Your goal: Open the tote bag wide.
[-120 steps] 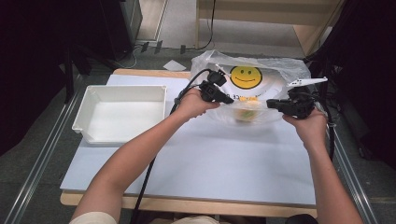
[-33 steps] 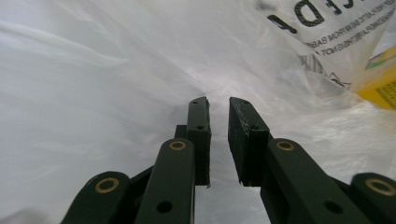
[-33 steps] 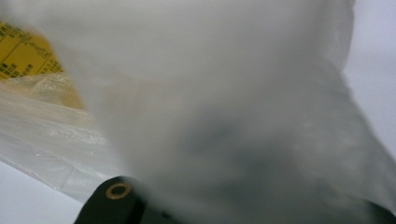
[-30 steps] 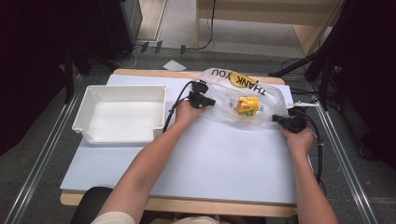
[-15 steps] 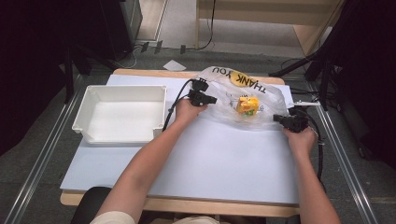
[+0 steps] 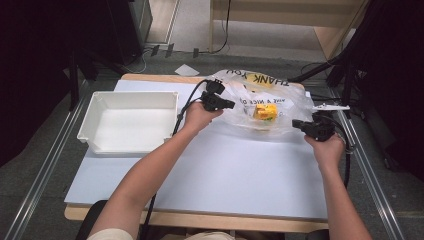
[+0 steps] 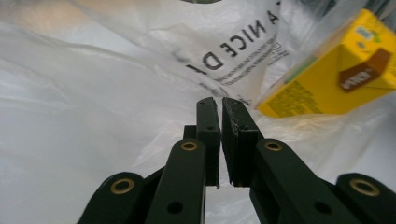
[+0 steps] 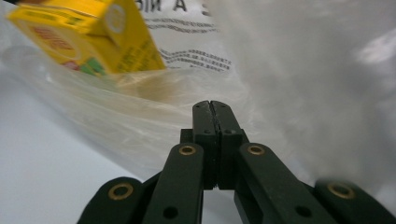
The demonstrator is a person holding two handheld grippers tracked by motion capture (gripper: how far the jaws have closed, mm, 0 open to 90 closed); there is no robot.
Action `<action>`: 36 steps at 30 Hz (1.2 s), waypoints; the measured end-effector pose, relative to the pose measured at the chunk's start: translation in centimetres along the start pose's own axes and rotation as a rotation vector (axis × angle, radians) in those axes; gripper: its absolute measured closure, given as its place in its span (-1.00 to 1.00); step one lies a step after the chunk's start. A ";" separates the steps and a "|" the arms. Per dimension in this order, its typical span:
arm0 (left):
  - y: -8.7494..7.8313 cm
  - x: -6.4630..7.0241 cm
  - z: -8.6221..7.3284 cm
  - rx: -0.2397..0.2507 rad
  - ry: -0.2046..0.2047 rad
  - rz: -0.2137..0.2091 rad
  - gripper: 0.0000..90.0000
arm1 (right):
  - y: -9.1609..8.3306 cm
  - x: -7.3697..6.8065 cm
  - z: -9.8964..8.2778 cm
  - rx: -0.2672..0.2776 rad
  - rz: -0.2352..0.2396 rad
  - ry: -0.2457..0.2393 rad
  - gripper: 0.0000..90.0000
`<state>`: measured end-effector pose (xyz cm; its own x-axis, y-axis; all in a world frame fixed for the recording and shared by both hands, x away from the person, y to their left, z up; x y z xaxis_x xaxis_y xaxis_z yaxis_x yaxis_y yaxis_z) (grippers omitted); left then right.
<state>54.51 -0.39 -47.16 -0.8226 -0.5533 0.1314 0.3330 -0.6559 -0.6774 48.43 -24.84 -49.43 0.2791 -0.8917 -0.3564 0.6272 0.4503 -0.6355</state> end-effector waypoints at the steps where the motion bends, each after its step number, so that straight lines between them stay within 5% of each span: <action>1: -0.3 0.4 0.2 0.007 0.001 -0.006 0.92 | -0.3 -0.3 0.1 0.003 0.005 -0.008 1.00; 10: -2.3 2.9 1.6 0.015 0.047 -0.047 0.86 | -3.0 -3.8 2.0 0.033 0.044 -0.071 1.00; 17: -0.9 3.4 0.2 -0.024 0.072 -0.043 0.76 | -3.3 -5.5 2.5 0.041 0.065 -0.094 1.00; 20: -0.2 4.1 -0.2 -0.034 0.053 -0.065 0.57 | -2.9 -5.8 2.4 0.032 0.072 -0.090 1.00; 26: -1.0 5.4 0.3 -0.012 0.081 -0.091 0.26 | -2.8 -6.1 2.4 0.032 0.081 -0.100 0.93; 33: -3.7 5.8 2.2 0.039 0.121 -0.081 0.58 | -3.5 -6.6 2.9 0.042 0.083 -0.110 0.93; 36: -4.6 5.0 3.7 0.067 0.128 -0.041 0.80 | -3.8 -7.2 4.1 0.057 0.078 -0.127 0.94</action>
<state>50.57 -1.97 -40.70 -0.8866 -0.4584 0.0617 0.3247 -0.7118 -0.6228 46.96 -20.31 -41.65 0.4161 -0.8542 -0.3119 0.6394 0.5187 -0.5676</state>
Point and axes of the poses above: each handheld gripper's, and its own axes: y roughly forward along the jaws, z roughly out of its top, x roughly to its right, the point moved 10 cm from there along y, roughly forward along the jaws, and after that the axes turned 12 degrees about y, right-handed, at the moved point
